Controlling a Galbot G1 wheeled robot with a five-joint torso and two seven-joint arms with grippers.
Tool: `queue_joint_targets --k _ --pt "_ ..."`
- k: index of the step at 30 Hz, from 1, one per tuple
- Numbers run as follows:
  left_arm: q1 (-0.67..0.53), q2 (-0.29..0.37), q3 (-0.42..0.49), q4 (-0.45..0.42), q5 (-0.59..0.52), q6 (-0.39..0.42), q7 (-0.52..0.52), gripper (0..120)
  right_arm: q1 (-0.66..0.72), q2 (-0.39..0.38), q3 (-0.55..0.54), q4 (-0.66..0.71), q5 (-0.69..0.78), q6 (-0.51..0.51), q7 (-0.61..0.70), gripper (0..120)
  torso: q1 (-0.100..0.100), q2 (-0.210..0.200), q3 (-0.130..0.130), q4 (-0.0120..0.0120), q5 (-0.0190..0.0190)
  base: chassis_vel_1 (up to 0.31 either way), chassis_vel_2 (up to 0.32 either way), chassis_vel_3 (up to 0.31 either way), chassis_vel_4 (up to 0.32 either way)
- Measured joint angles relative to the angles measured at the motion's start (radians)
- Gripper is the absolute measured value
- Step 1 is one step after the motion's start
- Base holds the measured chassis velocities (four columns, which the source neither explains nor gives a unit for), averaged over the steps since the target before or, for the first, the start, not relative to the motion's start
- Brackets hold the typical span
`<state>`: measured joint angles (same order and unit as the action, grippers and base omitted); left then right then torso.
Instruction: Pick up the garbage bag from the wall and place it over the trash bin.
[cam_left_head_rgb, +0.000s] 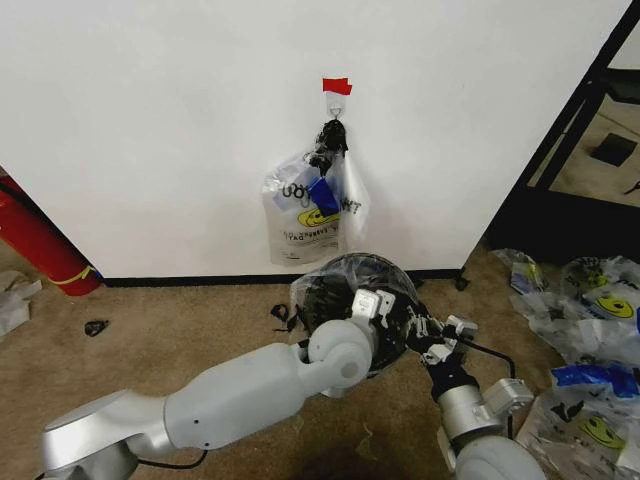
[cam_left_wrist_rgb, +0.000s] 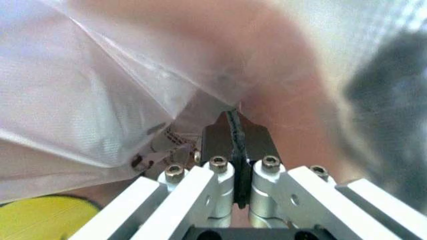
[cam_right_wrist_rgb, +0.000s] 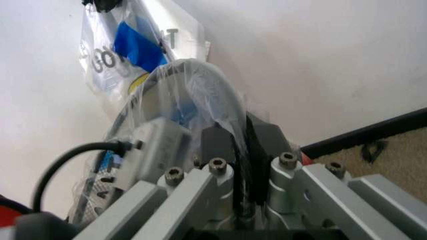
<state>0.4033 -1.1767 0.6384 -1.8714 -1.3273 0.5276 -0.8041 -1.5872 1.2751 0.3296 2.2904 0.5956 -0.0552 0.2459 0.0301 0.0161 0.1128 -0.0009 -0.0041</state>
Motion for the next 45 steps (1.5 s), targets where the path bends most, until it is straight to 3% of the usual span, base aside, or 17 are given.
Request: queue_joint_targets --k 5,16,25,35,40,45 --pt "0.011 0.007 -0.002 0.017 0.033 -0.021 0.007 0 -0.003 0.009 -0.008 0.003 -0.004 0.001 -0.001 1 0.0 0.0 0.0 -0.0001 0.0 0.0 0.0 0.0 0.0" --pt "0.037 -0.046 -0.005 0.098 0.107 -0.167 0.107 0 -0.014 0.012 -0.013 0.02 -0.003 0.001 -0.002 1 0.0 0.0 0.0 -0.0002 0.0 0.0 0.0 0.0 0.0" --pt "0.046 -0.018 -0.002 0.07 0.107 -0.161 0.117 0 -0.013 0.01 -0.013 0.023 -0.003 0.001 -0.002 1 0.0 0.0 0.0 -0.0002 0.0 0.0 0.0 0.0 0.0" --pt "0.039 0.082 -0.045 0.017 0.127 -0.142 0.115 0 -0.009 0.011 -0.013 0.026 -0.002 -0.001 -0.002 1 0.0 0.0 0.0 0.0 -0.0001 0.0 0.0 0.0 0.0" --pt "0.053 0.078 -0.054 0.021 0.141 -0.17 0.126 0 -0.004 0.012 -0.018 0.025 -0.002 -0.003 -0.002 1 0.0 0.0 0.0 0.0 0.0 0.0 0.0 0.0 0.0" --pt "0.081 0.027 -0.043 0.066 0.173 -0.202 0.156 0 -0.001 0.014 -0.025 0.018 0.0 -0.004 -0.001 1 0.0 0.0 0.0 -0.0002 0.0 0.0 0.0 0.0 0.0"
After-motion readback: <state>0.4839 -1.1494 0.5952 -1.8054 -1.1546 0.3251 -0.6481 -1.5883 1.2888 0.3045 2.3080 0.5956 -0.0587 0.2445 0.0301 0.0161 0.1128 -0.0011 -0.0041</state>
